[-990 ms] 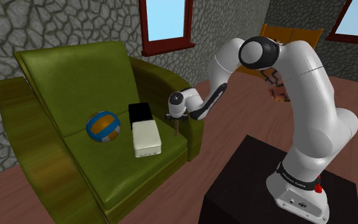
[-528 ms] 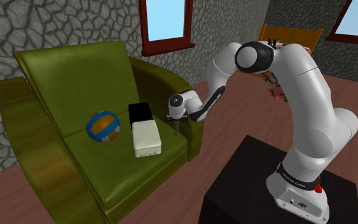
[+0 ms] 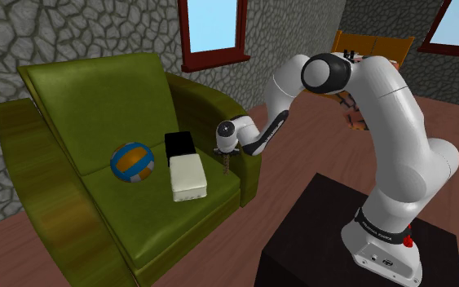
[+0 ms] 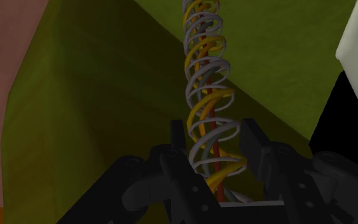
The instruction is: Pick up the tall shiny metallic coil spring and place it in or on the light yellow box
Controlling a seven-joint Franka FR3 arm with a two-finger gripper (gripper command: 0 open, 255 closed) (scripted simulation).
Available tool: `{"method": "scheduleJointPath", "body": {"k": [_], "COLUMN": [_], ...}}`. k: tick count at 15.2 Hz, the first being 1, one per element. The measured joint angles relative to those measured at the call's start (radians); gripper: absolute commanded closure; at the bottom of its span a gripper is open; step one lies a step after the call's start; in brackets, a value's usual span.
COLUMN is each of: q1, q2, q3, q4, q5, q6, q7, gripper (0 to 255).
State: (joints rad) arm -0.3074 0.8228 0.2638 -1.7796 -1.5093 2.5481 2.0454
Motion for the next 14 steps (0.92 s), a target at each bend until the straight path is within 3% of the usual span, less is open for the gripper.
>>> {"method": "scheduleJointPath", "body": {"k": [7, 14], "q1": [0.000, -0.020], "q2": [0.000, -0.070], "q3": [0.000, 0.023], "q4": [0.000, -0.040], "q5": [0.000, 0.052], "q6": [0.000, -0.011], "q7": [0.000, -0.054], "gripper": [255, 255]}}
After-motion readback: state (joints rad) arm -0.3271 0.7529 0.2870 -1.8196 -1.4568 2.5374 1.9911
